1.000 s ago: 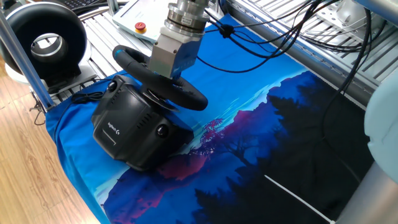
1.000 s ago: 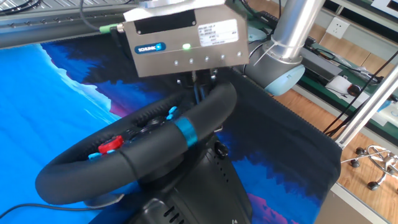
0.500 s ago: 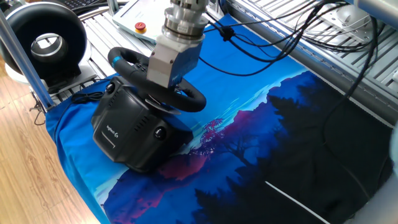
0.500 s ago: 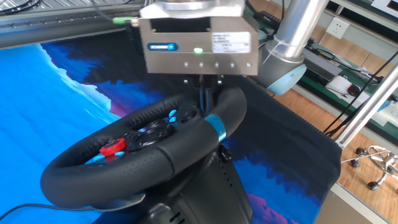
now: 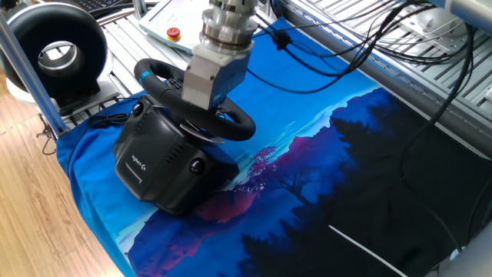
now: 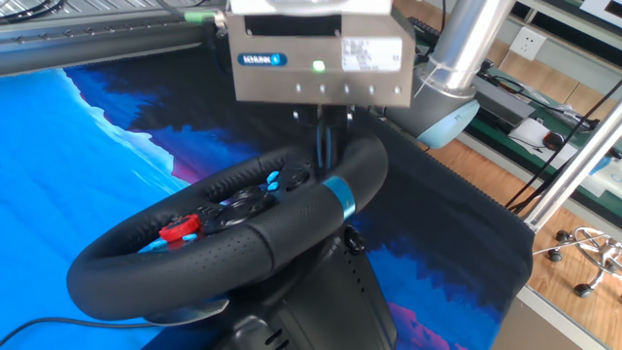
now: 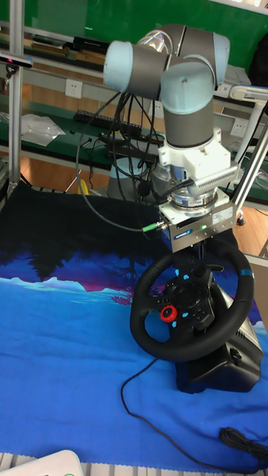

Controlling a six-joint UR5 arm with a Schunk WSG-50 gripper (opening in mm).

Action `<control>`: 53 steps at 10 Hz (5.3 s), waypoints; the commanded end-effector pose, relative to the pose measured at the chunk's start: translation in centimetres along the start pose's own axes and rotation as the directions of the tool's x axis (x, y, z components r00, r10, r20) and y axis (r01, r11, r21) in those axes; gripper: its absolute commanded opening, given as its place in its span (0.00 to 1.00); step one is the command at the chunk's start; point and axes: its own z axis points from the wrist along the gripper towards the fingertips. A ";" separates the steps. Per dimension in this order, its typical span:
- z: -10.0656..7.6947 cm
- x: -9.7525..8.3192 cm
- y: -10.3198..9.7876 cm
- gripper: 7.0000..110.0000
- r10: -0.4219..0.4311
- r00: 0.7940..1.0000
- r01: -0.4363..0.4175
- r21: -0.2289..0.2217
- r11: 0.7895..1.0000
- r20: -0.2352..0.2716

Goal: Rotate the steering wheel 90 degrees counterclockwise

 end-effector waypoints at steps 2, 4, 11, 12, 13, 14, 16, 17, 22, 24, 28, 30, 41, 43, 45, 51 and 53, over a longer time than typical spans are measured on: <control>-1.5 -0.4 0.3 0.00 0.003 1.000 -0.002 -0.041 0.999 0.014; -2.5 0.1 -1.6 0.00 0.026 1.000 -0.026 0.004 1.000 0.000; -0.5 0.8 -10.8 0.00 0.043 0.998 -0.035 0.175 0.984 -0.039; -0.2 0.8 -11.6 0.00 0.041 0.999 -0.034 0.191 0.981 -0.034; -0.1 0.8 -12.6 0.00 0.047 0.998 -0.039 0.222 0.974 -0.032; 0.1 0.7 -13.6 0.00 0.051 0.998 -0.043 0.250 0.967 -0.025; 0.6 0.1 -13.9 0.00 0.045 0.999 -0.043 0.247 0.968 -0.002; 1.1 0.1 -14.2 0.00 0.035 0.999 -0.035 0.236 0.971 0.003; 2.4 0.5 -13.7 0.00 -0.013 0.999 0.008 0.140 0.990 0.040; 3.4 -0.1 -13.1 0.00 0.004 0.998 -0.013 0.135 0.991 0.067; 4.4 -0.4 -13.0 0.00 0.018 0.996 -0.031 0.153 0.988 0.084; 4.8 -0.3 -13.4 0.00 0.024 0.996 -0.038 0.177 0.984 0.085; 4.5 -2.1 -13.0 0.00 -0.008 0.991 -0.019 0.191 0.981 0.137; 4.4 -2.3 -12.8 0.00 -0.005 0.991 -0.022 0.196 0.980 0.137; 4.5 -0.1 -12.7 0.00 0.043 0.998 -0.053 0.195 0.979 0.053; 5.1 2.6 -12.1 0.00 0.071 0.997 -0.063 0.165 0.984 -0.043; 4.9 1.8 -11.9 0.00 0.069 0.997 -0.064 0.171 0.983 -0.024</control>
